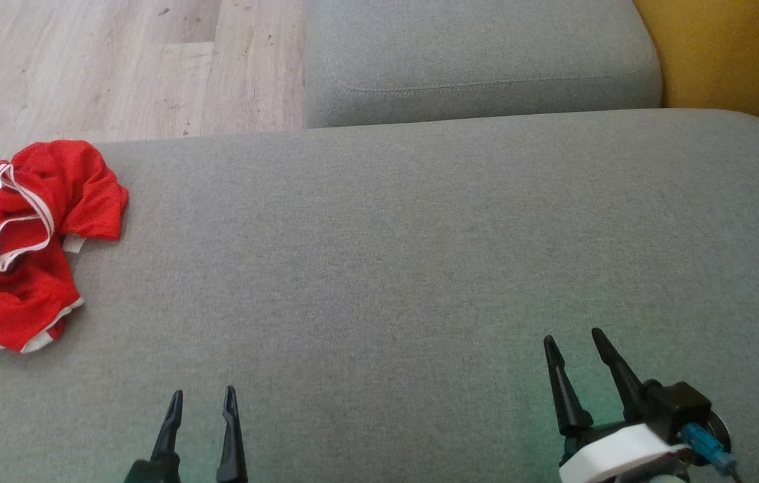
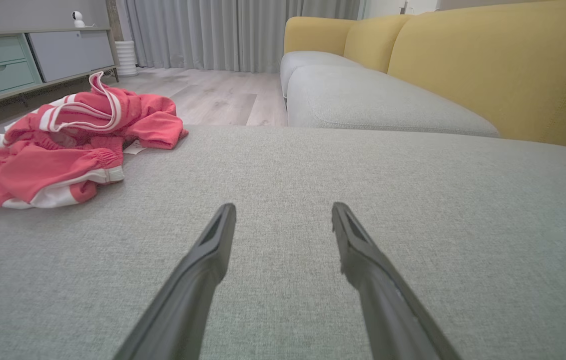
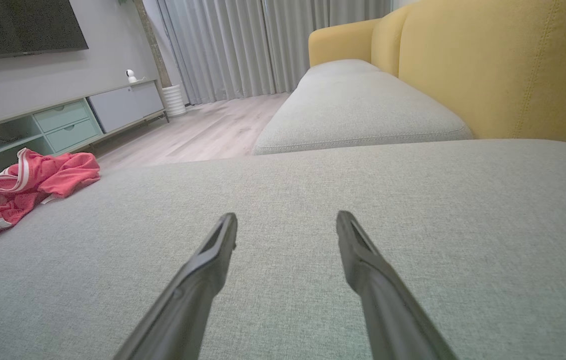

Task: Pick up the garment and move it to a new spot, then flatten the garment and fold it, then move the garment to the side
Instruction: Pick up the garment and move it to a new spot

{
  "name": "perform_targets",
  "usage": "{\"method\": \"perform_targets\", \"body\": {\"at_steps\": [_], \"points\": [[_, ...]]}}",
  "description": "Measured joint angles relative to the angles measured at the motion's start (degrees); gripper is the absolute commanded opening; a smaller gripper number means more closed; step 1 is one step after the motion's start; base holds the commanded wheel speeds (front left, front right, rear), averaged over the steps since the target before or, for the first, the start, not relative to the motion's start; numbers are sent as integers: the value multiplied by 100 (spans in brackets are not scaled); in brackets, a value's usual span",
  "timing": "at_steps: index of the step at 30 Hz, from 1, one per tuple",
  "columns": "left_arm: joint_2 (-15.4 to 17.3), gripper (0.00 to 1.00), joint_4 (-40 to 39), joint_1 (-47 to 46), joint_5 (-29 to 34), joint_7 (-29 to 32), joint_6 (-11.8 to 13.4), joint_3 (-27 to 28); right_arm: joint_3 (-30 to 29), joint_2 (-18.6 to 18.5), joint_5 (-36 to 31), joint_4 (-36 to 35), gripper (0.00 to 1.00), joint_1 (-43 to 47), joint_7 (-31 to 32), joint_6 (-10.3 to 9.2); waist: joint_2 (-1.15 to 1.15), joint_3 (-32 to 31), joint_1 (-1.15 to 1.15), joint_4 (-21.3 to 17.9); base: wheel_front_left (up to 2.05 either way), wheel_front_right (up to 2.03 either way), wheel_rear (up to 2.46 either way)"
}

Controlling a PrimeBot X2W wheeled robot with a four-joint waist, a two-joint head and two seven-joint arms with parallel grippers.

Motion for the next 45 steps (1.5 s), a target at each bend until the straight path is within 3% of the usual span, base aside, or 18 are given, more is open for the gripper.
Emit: {"method": "perform_targets", "body": {"at_steps": [17, 23, 30, 45], "points": [[0, 100, 99, -5, 0, 0, -7, 14, 1, 0, 0, 43, 100, 0, 1, 0, 0, 9, 0, 27, 0, 0, 0], [1, 100, 122, -9, 1, 0, -49, 19, -37, -1, 2, 43, 100, 12, 0, 0, 0, -6, 0, 204, 0, 0, 0], [30, 100, 122, -10, 8, 0, -47, 42, -62, -2, 19, 42, 100, 151, 0, 0, 0, -38, 0, 740, 0, 0, 0], [234, 100, 94, -3, 0, 3, -29, 165, 85, -1, 235, 44, 100, 209, 0, 0, 0, -157, 0, 2345, 0, 0, 0]]}}
